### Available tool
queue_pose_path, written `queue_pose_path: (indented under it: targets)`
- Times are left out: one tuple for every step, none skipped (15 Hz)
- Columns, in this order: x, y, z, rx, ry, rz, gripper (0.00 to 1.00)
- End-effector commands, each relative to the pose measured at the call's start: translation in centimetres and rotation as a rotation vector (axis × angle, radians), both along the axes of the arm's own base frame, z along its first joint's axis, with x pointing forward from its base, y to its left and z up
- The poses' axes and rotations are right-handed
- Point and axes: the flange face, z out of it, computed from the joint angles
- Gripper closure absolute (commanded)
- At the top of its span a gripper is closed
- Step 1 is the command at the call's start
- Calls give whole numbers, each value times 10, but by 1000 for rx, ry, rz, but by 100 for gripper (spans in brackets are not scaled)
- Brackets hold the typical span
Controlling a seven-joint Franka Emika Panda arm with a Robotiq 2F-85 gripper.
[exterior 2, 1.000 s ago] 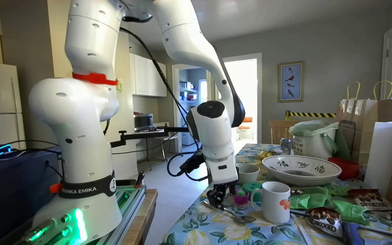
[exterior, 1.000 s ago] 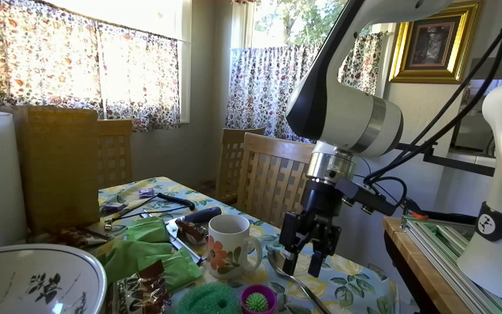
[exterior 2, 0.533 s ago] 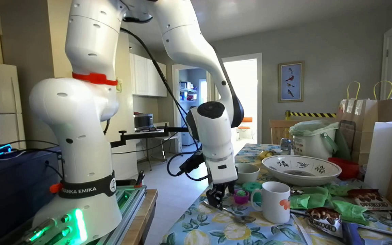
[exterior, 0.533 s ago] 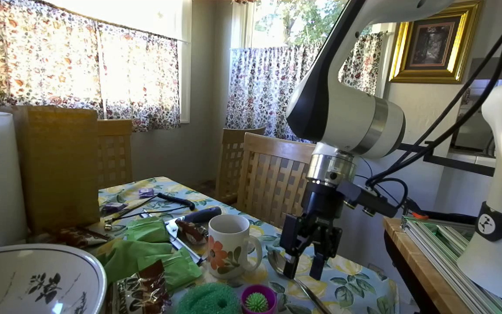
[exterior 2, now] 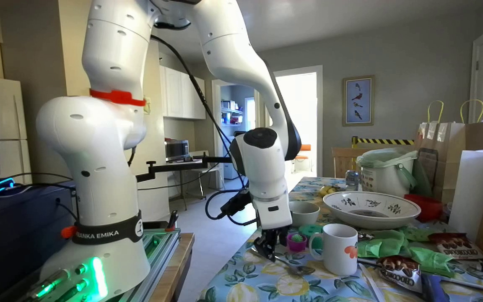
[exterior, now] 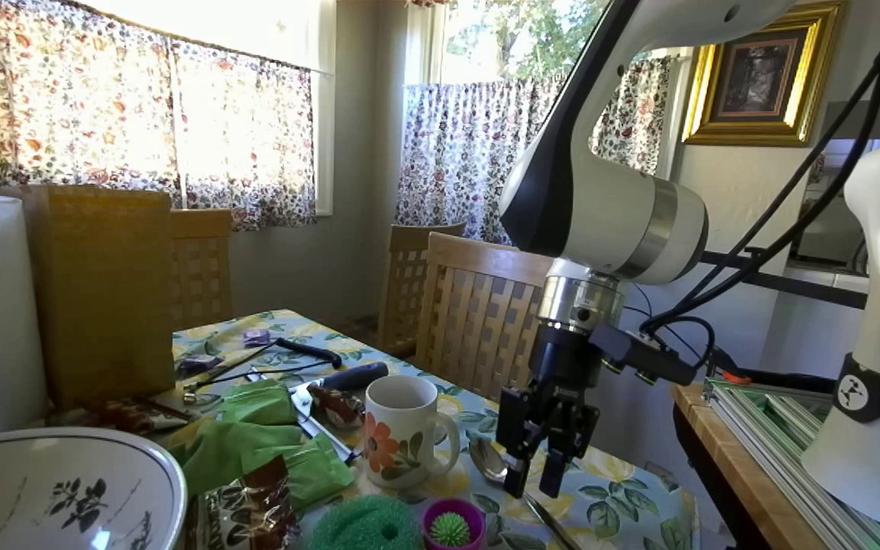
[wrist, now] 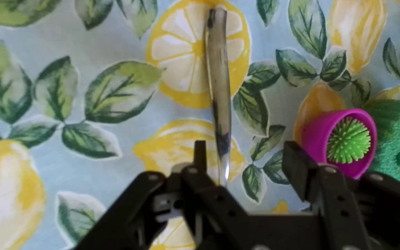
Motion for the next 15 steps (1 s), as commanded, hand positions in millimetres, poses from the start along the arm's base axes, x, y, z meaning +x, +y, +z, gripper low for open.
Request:
queue_pose_path:
  targets:
    - [5, 0, -8, -25, 5, 11, 44]
    - [5, 0, -9, -29, 6, 9, 39]
    - [6, 0, -9, -31, 7, 9, 42]
    - [6, 0, -10, -31, 6, 8, 52]
    - [7, 1, -10, -30, 7, 8, 49]
    - [7, 1, -10, -31, 7, 8, 53]
    - [7, 1, -10, -30, 6, 8, 51]
    - [7, 2, -10, -30, 7, 8, 53]
    - [7, 2, -10, -31, 6, 9, 54]
    - [7, 3, -10, -33, 6, 10, 55]
    - [7, 3, -11, -35, 6, 12, 58]
    - [7, 3, -11, -38, 5, 13, 58]
    - [5, 4, -11, -53, 5, 24, 61]
    - [4, 4, -11, -66, 5, 31, 61]
    - [2, 5, -12, -75, 8, 33, 61]
